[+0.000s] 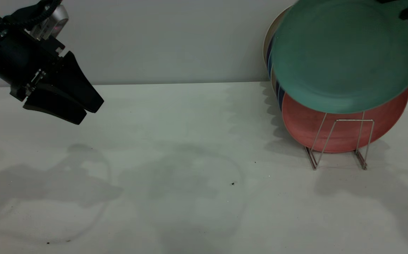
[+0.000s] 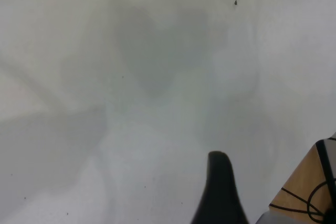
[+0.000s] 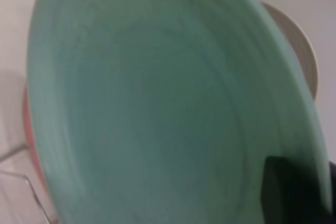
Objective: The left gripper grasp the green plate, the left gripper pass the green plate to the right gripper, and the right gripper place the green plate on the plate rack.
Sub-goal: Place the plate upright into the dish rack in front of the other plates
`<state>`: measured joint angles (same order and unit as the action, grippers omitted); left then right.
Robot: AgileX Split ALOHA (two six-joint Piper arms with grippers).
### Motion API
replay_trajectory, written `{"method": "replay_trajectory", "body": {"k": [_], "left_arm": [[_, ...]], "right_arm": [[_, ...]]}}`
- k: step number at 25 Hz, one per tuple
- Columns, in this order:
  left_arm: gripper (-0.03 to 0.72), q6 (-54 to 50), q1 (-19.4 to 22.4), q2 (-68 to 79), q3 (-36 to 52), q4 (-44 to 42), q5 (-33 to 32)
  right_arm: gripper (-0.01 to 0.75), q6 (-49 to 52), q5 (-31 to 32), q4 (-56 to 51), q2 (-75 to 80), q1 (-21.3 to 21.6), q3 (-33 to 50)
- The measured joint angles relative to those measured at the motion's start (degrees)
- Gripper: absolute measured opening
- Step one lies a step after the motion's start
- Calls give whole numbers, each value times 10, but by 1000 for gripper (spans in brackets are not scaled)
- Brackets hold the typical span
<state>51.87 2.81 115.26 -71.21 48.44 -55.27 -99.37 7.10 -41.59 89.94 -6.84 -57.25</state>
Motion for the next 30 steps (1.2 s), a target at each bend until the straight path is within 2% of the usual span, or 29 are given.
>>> {"method": "replay_trajectory", "body": {"k": [6,22,26,30], "left_arm": [[591,0,0,0,0,0,1],[591,0,0,0,0,0,1],[591,0,0,0,0,0,1],[591,0,0,0,0,0,0]], "right_arm": [[53,-13,23,0,4,10,0],[69,-30,23,-8,35,10,0],[90,-30,20,-28,35,10,0],[156,-30,20,-37,35,10,0]]}}
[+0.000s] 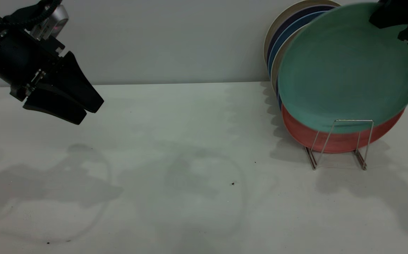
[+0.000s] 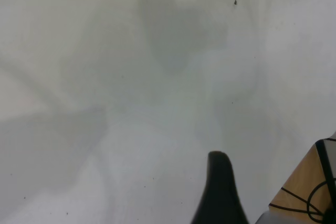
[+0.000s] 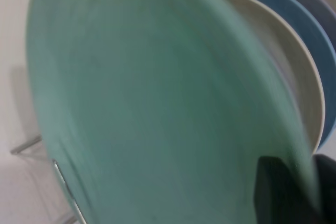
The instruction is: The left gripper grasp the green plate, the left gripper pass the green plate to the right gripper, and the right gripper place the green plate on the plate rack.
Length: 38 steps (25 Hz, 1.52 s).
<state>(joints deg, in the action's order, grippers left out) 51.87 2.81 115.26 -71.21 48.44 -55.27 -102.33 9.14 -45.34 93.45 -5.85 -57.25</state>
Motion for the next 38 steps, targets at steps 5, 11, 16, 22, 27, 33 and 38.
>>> {"method": "replay_trajectory", "body": {"k": [5,11,16,22,27,33,38], "left_arm": [[591,0,0,0,0,0,0],[591,0,0,0,0,0,0],[591,0,0,0,0,0,0],[591,0,0,-4,0,-1,-19],[591,-13,0,-59,1,-8,-52],[591,-93,0,-234,1,-72,-94],[591,-189,0,-396,1,-179,-113]], "right_arm": [[289,1,1,-2,0,0,0],[350,1,10,-13,0,0,0],[352,2,64,-19,0,0,0],[352,11,167,-18,-26,0,0],[352,160,259,-14,-118,0,0],[352,485,401,98,-284,0,0],[352,728,562,254,-383,0,4]]}}
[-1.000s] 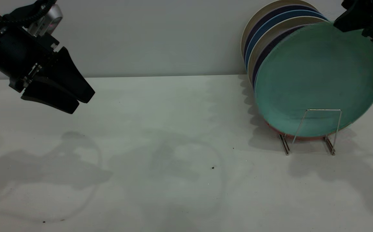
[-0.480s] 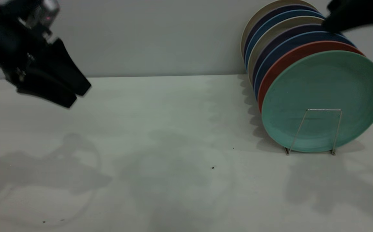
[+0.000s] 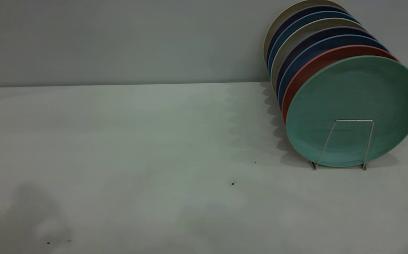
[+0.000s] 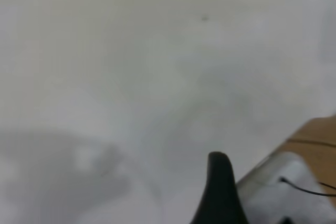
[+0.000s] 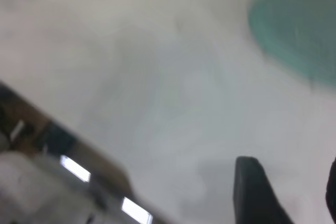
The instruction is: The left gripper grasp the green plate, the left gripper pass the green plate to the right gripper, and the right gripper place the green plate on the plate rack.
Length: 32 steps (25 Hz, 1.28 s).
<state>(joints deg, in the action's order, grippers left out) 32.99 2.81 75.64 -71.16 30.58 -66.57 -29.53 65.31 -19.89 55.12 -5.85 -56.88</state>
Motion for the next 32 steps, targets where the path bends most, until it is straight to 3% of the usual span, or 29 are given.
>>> {"method": "replay_trajectory", "body": {"k": [3,8,13,18,24,32], "left_arm": [[591,-67,0,-80,1,-67,-2],[591,-162,0,-161,25,-141,-3],[591,-185,0,-232,125,-166,-3],[591,-190,0,-293,262,-169,0],[591,-191,0,-361,389,-211,37],[591,-214,0,-407,432,-257,37]], "right_arm": [[352,106,49,68,-50,0,26],[352,196,58,132,-144,0,123],[354,225,53,167,-241,0,218],[380,242,6,185,-321,0,292],[385,260,-9,194,-343,0,298],[385,264,-9,195,-345,0,298]]}}
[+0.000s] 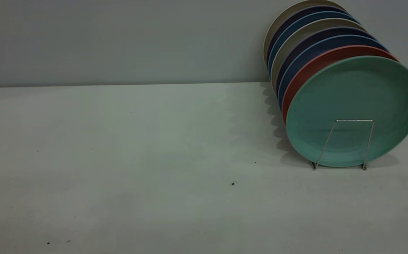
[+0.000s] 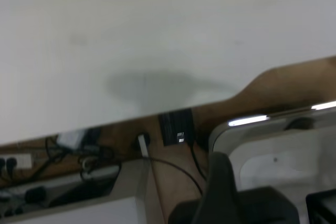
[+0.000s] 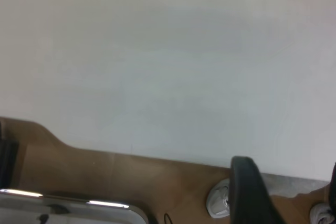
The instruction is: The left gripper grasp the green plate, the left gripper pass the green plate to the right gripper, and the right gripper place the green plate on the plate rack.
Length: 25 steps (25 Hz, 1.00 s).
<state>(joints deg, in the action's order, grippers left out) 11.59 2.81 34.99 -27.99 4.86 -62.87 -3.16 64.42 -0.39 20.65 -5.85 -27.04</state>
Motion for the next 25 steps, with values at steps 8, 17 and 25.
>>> {"method": "replay_trajectory", "body": {"k": [8,17,25], "left_arm": [[591,-7,0,-5,1,-4,-1],[591,-7,0,-5,1,-4,-1],[591,-7,0,-104,1,-4,-3]], "right_arm": [[386,0,0,0,-1,0,0],[386,1,0,-1,-8,0,0],[386,1,0,-1,-164,11,0]]}}
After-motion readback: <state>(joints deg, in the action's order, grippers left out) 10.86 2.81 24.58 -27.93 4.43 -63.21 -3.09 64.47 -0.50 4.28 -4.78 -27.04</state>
